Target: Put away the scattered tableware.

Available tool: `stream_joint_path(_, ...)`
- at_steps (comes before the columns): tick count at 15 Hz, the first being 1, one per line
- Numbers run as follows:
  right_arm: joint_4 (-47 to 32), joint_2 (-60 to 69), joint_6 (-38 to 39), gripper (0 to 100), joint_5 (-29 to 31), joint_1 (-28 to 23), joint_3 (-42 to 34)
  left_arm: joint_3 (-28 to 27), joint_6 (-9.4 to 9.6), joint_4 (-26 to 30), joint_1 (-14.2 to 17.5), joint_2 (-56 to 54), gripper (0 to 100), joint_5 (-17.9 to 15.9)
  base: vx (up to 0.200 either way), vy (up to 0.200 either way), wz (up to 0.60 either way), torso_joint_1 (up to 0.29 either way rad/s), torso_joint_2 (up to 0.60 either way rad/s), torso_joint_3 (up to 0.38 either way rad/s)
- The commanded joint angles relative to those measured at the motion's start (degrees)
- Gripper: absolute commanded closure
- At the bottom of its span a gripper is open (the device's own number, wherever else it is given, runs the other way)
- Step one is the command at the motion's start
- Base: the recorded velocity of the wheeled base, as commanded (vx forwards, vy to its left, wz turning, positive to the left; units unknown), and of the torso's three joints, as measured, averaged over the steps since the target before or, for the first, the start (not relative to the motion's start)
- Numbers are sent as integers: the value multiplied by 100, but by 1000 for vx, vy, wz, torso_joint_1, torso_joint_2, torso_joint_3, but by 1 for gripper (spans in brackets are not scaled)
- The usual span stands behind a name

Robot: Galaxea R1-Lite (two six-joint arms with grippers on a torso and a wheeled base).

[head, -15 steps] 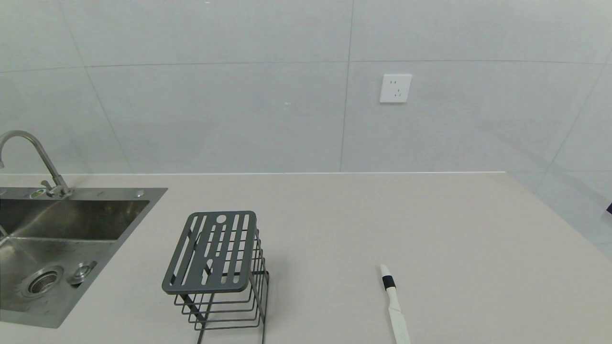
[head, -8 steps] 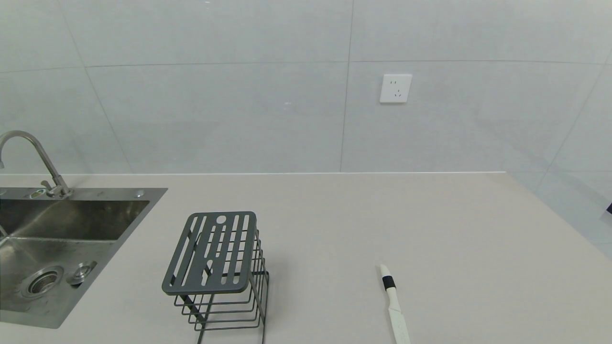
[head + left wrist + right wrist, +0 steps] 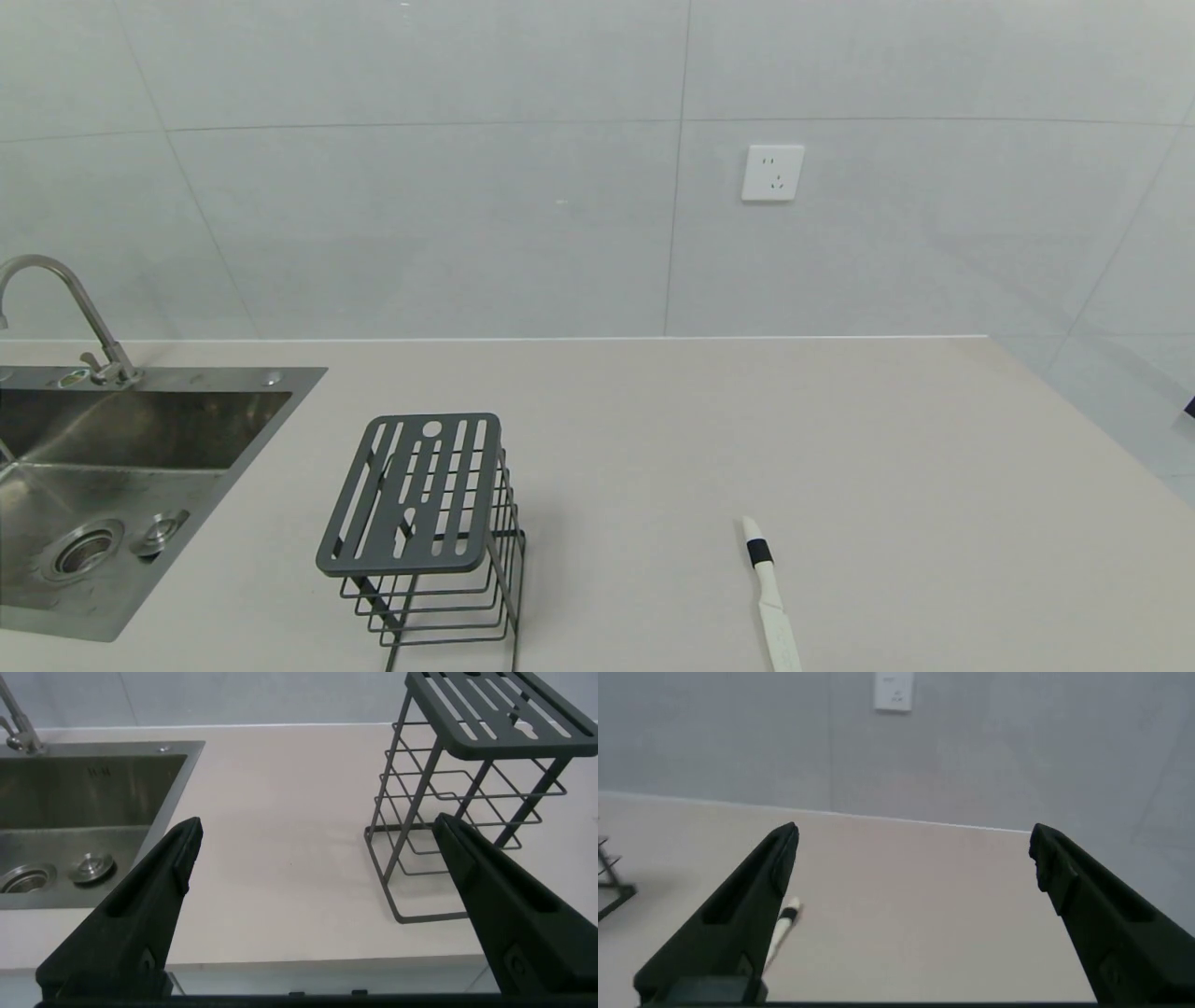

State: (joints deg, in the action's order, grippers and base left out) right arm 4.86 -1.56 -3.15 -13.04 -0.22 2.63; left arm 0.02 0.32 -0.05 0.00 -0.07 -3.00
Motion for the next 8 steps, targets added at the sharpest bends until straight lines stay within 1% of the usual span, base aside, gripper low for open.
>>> stream_joint_path(1, -987, -626, -37, 0, -770, 75, 721, -2, 3, -4, 0, 7, 0, 1, 0, 0, 0, 0, 0, 0)
stream_joint_path(2, -1321, -1048, -55, 0, -1104, 198, 870, -2, 3, -4, 0, 7, 0, 1, 0, 0, 0, 0, 0, 0)
stream_joint_path(5, -1339, -2068, -55, 0, -1200, 584, 958, -2, 12, -4, 0, 7, 0, 1, 0, 0, 0, 0, 0, 0)
stream_joint_path(6, -1339, -2683, -55, 0, -1183, 998, 1073, -2, 12, 5, 0, 7, 0, 1, 0, 0, 0, 0, 0, 0)
stream_joint_path(7, -1339, -2850, -55, 0, -1174, 1103, 1108, -2, 12, 5, 0, 7, 0, 1, 0, 0, 0, 0, 0, 0)
stream_joint_path(8, -1313, -3544, -55, 0, -1139, 1490, 1301, -2, 12, 5, 0, 7, 0, 1, 0, 0, 0, 0, 0, 0)
